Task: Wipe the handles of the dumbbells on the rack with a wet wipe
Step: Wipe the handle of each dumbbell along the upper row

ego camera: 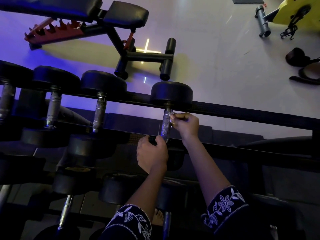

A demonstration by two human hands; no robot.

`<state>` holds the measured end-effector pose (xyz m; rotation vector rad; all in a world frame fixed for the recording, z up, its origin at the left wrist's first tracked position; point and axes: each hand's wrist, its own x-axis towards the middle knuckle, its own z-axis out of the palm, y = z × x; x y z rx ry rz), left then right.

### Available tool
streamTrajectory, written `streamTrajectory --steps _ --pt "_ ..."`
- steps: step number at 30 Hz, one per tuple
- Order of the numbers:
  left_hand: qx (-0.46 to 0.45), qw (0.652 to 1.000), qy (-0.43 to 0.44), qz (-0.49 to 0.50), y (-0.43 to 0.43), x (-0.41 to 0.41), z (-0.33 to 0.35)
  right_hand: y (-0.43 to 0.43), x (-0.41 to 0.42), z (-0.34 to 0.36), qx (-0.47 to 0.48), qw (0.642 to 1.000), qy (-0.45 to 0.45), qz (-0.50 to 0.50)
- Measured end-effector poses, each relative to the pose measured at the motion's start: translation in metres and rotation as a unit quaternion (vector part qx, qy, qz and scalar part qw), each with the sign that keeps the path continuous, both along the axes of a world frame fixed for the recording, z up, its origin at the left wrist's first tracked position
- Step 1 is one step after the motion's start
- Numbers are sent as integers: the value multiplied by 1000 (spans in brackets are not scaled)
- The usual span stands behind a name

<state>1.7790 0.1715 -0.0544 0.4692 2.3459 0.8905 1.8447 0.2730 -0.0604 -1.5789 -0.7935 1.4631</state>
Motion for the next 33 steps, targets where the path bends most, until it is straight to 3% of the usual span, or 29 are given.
streamTrajectory --steps 4,6,13,18,22,25,28,33 --pt "2 1000 4 1 0 0 -1 -33 14 -14 -40 996 -48 70" --pt "1 1000 2 5 1 0 0 -39 17 -12 -61 994 -28 86" --pt "-1 1000 -1 3 2 0 -4 21 2 9 -78 992 100 -24" --pt "-4 1000 -9 10 2 -1 -3 -22 17 3 -125 988 49 81" --pt "2 1000 -6 6 1 -1 -2 -9 10 5 -88 995 33 30" --pt "10 1000 -2 5 1 0 -3 8 2 8 31 995 -87 33" --pt "18 1000 -8 3 0 -1 -4 -14 -9 9 151 942 -291 77" --pt "25 1000 -8 7 0 -2 -5 -5 -24 8 202 920 -337 -1"
